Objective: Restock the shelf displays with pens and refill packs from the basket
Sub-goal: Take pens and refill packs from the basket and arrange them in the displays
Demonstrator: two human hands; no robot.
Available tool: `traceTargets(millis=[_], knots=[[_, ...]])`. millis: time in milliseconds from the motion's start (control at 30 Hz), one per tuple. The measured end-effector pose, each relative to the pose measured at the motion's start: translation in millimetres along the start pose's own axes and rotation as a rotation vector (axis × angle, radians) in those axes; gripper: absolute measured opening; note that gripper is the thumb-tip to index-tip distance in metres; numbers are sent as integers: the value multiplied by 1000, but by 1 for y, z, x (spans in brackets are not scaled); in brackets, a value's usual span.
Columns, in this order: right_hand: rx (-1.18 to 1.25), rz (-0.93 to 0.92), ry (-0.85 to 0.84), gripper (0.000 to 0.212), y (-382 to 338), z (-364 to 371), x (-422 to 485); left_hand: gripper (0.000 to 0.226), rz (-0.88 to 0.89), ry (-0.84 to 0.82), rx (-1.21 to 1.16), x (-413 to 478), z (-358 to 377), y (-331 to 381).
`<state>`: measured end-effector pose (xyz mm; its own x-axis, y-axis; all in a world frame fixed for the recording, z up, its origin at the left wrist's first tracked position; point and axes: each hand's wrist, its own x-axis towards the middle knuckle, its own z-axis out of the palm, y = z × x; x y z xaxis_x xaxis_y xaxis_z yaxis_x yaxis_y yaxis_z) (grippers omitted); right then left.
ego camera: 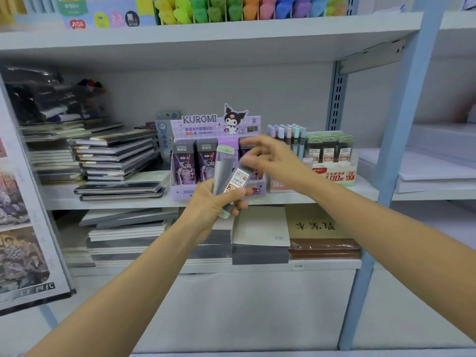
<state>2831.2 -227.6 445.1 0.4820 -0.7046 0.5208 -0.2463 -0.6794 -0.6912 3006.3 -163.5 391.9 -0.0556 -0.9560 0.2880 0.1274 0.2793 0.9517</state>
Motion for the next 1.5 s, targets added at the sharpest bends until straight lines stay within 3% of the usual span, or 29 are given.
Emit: traceTargets(millis=[67,200,333,433,533,700,767,967,1133,1233,1500], knots=[[70,24,-8,22,1,-3,-8,24,-3,-18,5,1,10,-1],[191,98,170,7,11,-30,-25,20,-20,71,-56,4,21,0],[131,168,20,7,26,-49,-48,10,-19,185,-70,12,31,0],[55,147,-85,13,29,-51,-60,9,10,141,9,16,47,-3],[83,80,-42,16,26,-53,-64,13,24,57,82,18,64,-7],[-11,53,-140,49,22,-76,-70,48,8,-30,24,24,84,-9],[-61,60,-63,46,21,-93,-72,40,-14,-49,-12,29,89,-10],[-30,13,520,13,27,-157,-60,17,20,-28,-33,40,95,-14],[41,-57,663,11,31,-169,-41,8,57,53,-23,47,95,-17],[38,-34,628,12,37,-159,-29,9,57,67,-26,48,94,-16],[-253,102,392,10,62,-125,-17,19,33,43,7,49,87,-20]])
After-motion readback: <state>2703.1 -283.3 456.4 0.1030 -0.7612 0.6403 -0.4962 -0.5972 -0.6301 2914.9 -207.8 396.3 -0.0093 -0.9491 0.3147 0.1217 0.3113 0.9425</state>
